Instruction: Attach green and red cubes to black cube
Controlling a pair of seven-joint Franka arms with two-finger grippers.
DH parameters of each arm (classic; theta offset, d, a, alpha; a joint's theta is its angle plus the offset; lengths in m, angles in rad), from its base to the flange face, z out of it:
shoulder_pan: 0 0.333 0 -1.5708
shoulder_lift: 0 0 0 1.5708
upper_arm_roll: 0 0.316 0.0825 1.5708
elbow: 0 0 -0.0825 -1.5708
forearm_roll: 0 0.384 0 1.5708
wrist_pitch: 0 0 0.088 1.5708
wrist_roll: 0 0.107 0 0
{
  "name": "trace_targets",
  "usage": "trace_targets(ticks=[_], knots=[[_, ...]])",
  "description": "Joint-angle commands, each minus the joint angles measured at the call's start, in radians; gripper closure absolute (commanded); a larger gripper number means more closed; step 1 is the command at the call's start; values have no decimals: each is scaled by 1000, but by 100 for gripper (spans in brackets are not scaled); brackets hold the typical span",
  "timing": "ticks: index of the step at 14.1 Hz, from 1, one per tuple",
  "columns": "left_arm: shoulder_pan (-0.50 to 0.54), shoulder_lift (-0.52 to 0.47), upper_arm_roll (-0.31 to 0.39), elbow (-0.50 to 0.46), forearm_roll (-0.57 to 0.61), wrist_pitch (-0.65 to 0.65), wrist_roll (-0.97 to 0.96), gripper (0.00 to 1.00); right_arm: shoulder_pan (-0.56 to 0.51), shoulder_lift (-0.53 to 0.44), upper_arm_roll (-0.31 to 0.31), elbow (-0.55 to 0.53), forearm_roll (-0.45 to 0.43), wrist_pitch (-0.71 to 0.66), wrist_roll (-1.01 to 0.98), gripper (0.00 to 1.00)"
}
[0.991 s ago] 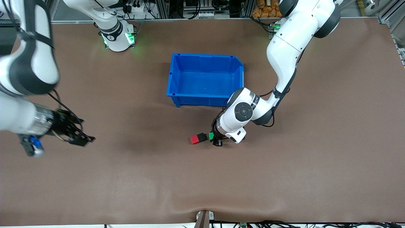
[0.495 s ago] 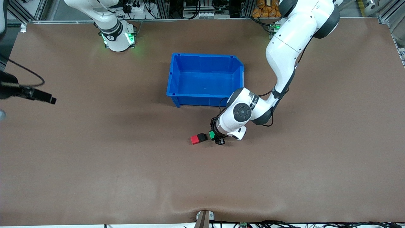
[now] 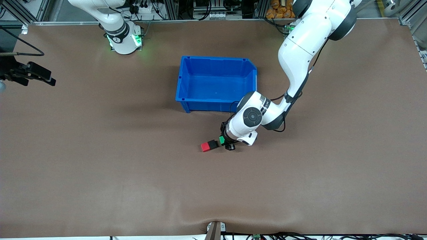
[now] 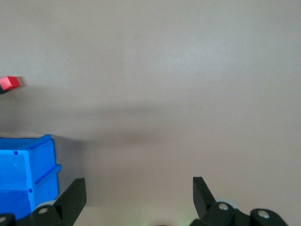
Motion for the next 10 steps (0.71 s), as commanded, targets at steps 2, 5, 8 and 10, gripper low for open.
trace_targets(ticks=[2,5,8,10], knots=[[-19,19,10,8,-11,14,-23,100,-19,76,27,195,-21,-138,-25,0],[-19,27,15,10,-11,60,-20,99,6,76,35,195,-30,-129,-26,0],[-33,38,17,17,-10,74,-21,98,-5,72,28,188,-25,-125,-29,0],[-36,38,24,17,-10,77,-21,98,3,38,31,139,-30,-91,-32,0]])
